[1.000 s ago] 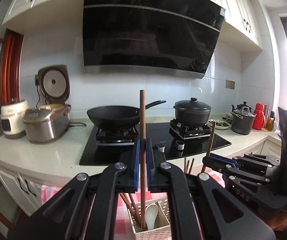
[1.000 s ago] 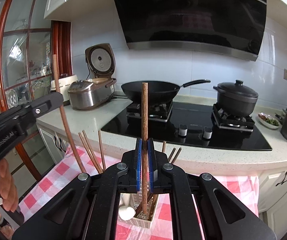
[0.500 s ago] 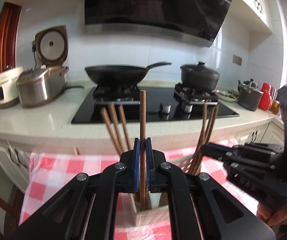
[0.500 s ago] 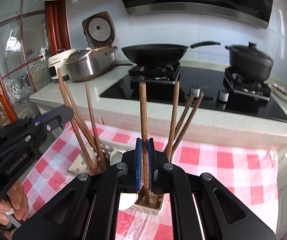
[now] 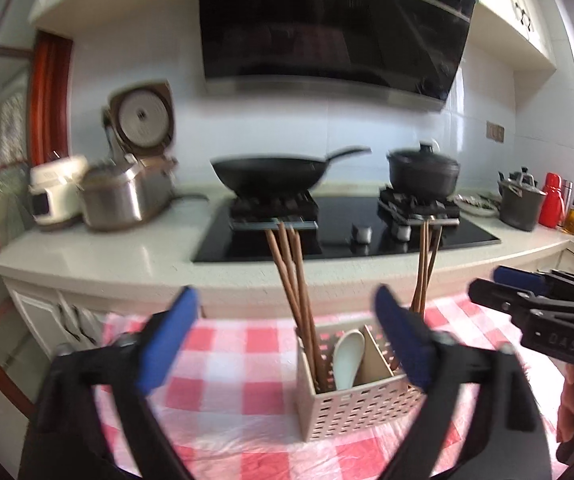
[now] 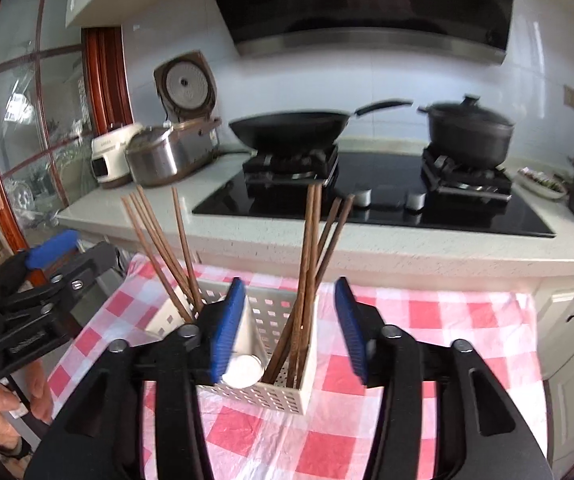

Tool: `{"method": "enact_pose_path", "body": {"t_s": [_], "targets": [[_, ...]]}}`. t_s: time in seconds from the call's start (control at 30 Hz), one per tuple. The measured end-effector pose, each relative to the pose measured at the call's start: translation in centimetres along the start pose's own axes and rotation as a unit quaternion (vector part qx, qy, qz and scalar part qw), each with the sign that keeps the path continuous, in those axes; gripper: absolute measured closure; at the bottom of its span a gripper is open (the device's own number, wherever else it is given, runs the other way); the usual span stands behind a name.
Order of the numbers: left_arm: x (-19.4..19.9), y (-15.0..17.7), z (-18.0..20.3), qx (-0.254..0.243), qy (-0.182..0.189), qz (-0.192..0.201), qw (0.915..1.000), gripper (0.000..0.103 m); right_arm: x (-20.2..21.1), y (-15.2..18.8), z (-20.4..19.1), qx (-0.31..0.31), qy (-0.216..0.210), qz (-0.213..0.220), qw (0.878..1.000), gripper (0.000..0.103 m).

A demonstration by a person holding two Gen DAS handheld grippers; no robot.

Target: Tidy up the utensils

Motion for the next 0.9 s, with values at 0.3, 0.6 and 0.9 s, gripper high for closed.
{"method": "enact_pose_path", "body": {"t_s": [0.3,0.6,0.9], "targets": [[8.1,3.1,1.1,-0.018,-0.004,0.030,0.9994,0.005,7.5,4.1,-3.0,0.032,0.039,0.056,0.997,0.021],[13.6,8.3,0.4,-0.002,0.034,0.008,0.9994,0.005,11.6,8.8,-4.6,0.041,0.011,0.063,0.997,0.019],[15.9,10.0,0.2,-0.017,0.021,0.000,0.9996,0.005,13.3,9.3,-5.0,0.036,0.004,0.058,0.998,0.019]]}}
Point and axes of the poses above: each gripper's, at about its wrist camera, not at the fingertips, and x roughly against the way its jaws point, z to its right, y to its underside, the point moved 3 cm from there along -x, roughly the way its jaws point, and after that the axes turned 12 degrees about x, right-handed, at the moved point
